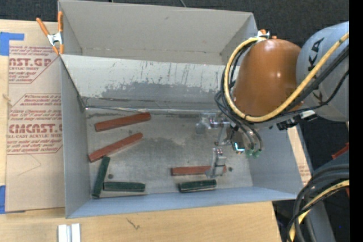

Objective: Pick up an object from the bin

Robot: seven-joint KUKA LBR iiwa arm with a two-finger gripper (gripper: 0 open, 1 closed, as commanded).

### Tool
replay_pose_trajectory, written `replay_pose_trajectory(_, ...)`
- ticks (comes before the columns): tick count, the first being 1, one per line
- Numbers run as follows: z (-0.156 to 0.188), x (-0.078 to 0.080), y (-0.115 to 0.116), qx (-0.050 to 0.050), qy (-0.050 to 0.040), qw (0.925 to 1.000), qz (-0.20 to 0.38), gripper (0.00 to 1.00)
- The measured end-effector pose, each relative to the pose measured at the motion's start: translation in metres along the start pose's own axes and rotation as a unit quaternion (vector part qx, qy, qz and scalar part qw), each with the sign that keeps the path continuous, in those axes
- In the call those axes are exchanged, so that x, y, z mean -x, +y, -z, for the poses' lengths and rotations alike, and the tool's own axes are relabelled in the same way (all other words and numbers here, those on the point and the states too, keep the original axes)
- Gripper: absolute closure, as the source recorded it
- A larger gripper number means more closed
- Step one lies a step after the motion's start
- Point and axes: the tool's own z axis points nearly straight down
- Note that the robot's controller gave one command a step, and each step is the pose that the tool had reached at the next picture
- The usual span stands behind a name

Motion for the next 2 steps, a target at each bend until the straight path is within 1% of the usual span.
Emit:
replay_pose_trajectory(1, 0.004, 0.002, 0.0, 0.0, -0.0041, 1.0, 0.0, 0.0)
replay_pose_trajectory(2, -0.039, 0.004, -0.008, 0.0, -0.0061, 0.9987, 0.05, 0.0)
